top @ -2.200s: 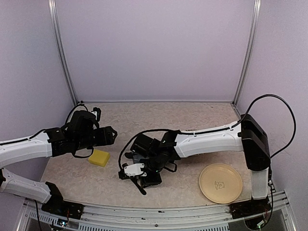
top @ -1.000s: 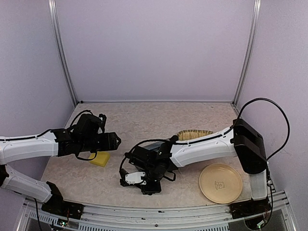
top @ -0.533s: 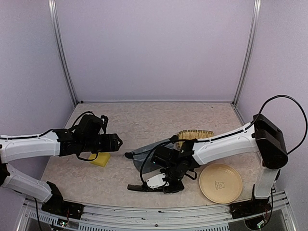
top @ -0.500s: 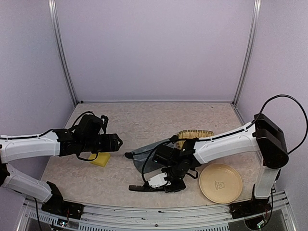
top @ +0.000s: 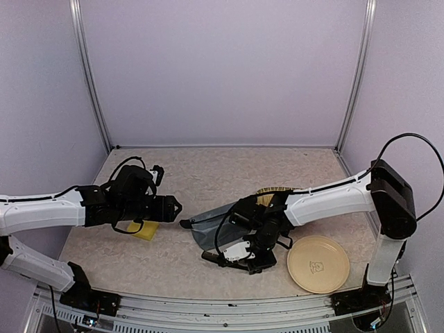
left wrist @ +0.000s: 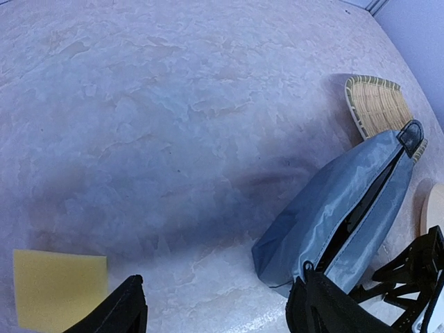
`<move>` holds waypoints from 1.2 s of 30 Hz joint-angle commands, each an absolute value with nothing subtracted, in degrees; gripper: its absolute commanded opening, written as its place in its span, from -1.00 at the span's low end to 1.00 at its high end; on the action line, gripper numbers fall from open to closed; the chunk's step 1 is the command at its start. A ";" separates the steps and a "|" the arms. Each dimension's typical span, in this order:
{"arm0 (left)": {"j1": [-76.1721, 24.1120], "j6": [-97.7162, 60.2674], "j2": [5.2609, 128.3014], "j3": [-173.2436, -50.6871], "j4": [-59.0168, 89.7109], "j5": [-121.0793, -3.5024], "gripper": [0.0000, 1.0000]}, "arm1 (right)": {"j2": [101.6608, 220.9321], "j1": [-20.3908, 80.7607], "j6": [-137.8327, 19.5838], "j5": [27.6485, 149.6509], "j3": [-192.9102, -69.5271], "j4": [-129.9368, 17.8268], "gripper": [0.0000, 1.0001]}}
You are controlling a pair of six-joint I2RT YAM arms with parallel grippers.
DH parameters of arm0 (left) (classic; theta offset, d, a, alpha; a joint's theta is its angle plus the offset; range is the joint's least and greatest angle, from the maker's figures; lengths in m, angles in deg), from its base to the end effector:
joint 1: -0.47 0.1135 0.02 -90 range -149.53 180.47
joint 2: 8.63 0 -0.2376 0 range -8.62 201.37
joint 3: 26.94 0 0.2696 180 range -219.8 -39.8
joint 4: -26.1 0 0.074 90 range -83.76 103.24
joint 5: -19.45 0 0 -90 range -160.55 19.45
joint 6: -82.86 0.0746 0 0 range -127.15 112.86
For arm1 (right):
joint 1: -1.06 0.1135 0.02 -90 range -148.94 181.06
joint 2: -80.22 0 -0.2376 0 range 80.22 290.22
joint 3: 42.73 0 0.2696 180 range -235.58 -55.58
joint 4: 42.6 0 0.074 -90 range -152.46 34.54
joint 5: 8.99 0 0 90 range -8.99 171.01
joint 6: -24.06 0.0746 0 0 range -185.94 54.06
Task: Sort the hair-cutting tools
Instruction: Move the comb to the center of the board, then adjust the comb at the center of the board.
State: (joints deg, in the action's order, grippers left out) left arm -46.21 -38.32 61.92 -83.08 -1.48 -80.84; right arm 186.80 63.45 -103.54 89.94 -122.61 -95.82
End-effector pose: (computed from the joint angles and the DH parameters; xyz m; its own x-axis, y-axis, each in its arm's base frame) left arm 0.2234 -0.2175 0.1718 -0.7161 0.0169 -0.6978 0.2969 0.9122 -0.2826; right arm 0.1540 0.3195 0.0747 0.1803 -0.9559 -0.2319 -0.9819 -0.1887 0.0143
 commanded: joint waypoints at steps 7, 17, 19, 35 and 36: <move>-47.73 -37.20 62.65 -86.09 -3.31 -83.53 0.52 | 184.39 62.39 -97.84 91.97 -124.25 -101.47 -0.09; -47.96 -37.29 63.10 -86.55 -4.05 -83.57 0.52 | 182.52 61.64 -95.95 94.83 -123.66 -103.11 0.02; -48.04 -37.45 63.26 -86.68 -4.16 -83.66 0.52 | 182.60 61.62 -94.87 94.72 -122.95 -102.18 0.09; -48.13 -37.61 66.17 -88.22 -5.52 -84.20 0.52 | 186.38 67.68 -93.88 83.73 -120.63 -99.96 0.00; -48.13 -37.50 66.39 -88.30 -5.48 -84.16 0.52 | 186.19 67.98 -93.89 83.54 -120.49 -100.00 0.00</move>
